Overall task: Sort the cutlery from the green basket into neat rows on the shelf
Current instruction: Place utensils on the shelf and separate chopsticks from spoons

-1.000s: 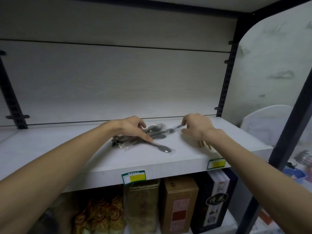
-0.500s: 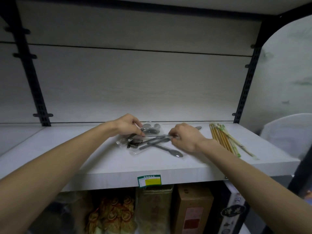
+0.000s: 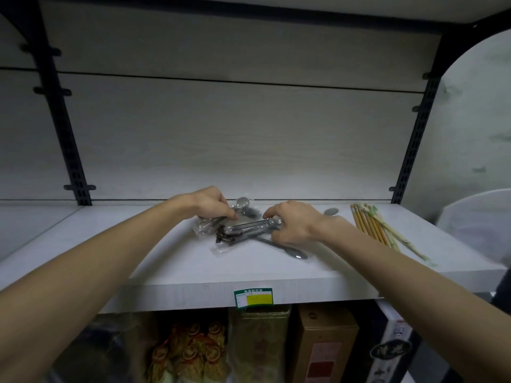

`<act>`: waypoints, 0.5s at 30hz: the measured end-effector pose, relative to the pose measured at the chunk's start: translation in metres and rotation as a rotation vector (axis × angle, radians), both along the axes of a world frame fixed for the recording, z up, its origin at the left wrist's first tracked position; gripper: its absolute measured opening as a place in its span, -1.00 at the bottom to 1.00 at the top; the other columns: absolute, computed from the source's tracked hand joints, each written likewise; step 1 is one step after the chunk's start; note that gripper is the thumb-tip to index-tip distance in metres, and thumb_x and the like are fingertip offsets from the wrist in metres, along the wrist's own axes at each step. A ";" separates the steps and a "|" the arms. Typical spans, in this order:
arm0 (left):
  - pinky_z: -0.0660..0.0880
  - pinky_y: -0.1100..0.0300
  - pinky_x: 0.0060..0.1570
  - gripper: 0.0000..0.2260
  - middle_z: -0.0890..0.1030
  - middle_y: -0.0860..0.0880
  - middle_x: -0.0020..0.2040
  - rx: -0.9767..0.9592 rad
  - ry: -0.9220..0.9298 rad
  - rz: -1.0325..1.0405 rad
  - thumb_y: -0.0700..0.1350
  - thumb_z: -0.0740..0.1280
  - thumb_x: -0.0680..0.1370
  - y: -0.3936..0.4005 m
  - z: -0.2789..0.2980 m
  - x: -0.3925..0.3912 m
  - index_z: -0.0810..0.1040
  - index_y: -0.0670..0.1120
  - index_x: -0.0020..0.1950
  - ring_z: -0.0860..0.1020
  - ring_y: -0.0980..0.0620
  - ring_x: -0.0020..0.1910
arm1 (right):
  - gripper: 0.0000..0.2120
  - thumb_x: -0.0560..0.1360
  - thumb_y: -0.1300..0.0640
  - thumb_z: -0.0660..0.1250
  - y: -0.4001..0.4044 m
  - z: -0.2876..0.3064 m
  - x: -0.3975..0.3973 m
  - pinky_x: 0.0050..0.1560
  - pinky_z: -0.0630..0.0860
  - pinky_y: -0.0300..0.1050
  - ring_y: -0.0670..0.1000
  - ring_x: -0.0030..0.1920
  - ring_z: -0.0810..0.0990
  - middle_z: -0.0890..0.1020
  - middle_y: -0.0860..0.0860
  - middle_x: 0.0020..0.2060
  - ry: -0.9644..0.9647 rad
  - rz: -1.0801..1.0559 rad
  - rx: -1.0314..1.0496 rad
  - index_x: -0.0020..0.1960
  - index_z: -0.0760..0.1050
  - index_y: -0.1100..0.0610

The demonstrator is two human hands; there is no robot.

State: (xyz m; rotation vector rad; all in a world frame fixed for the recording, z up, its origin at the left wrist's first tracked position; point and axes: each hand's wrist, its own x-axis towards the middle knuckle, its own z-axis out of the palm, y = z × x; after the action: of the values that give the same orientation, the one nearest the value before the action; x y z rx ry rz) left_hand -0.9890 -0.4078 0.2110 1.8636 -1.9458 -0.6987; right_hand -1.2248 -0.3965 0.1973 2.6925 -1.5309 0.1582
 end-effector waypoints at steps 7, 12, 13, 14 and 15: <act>0.35 0.14 -0.26 -0.80 0.51 -0.07 -0.31 -0.050 -0.016 0.010 -0.09 0.45 0.48 0.010 0.005 0.023 0.63 -0.09 -0.34 0.43 -0.02 -0.27 | -0.66 0.41 -0.01 0.36 -0.008 0.005 0.010 -0.08 0.43 -0.17 0.05 0.03 0.60 0.67 -0.09 0.00 0.058 0.034 0.012 0.17 0.62 -0.07; 0.26 0.18 -0.31 -0.76 0.49 -0.05 -0.36 -0.092 0.023 0.048 -0.12 0.43 0.53 0.016 0.009 0.044 0.63 -0.08 -0.34 0.39 -0.02 -0.31 | -0.81 0.42 -0.04 0.35 -0.010 0.005 0.001 -0.04 0.47 -0.09 0.10 0.06 0.56 0.58 -0.05 -0.02 0.085 0.038 -0.030 0.01 0.55 -0.04; 0.25 0.17 -0.31 -0.75 0.49 -0.05 -0.36 -0.098 0.020 0.050 -0.12 0.43 0.53 0.017 0.009 0.047 0.64 -0.08 -0.35 0.38 -0.02 -0.32 | -0.79 0.43 -0.03 0.36 -0.010 0.004 0.000 -0.02 0.48 -0.08 0.10 0.05 0.55 0.58 -0.02 0.01 0.089 0.033 -0.028 0.03 0.53 -0.01; 0.25 0.17 -0.31 -0.75 0.49 -0.06 -0.37 -0.103 0.017 0.054 -0.12 0.43 0.53 0.018 0.009 0.050 0.64 -0.08 -0.36 0.38 -0.02 -0.33 | -0.78 0.43 -0.02 0.36 -0.009 0.003 0.000 -0.03 0.47 -0.08 0.09 0.02 0.53 0.58 -0.02 0.01 0.094 0.021 -0.023 0.05 0.52 0.00; 0.26 0.17 -0.31 -0.75 0.49 -0.07 -0.37 -0.109 0.020 0.056 -0.12 0.43 0.53 0.018 0.008 0.053 0.63 -0.09 -0.36 0.39 -0.02 -0.34 | -0.78 0.44 -0.01 0.36 -0.007 0.003 0.001 -0.06 0.44 -0.10 0.08 -0.02 0.52 0.58 -0.02 -0.01 0.096 0.011 -0.017 0.06 0.49 0.01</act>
State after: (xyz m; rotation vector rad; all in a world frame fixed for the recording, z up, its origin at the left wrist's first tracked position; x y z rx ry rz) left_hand -0.9359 -0.3896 0.2189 1.8309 -1.8729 -0.5807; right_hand -1.2242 -0.4039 0.2000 2.6541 -1.4812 0.0414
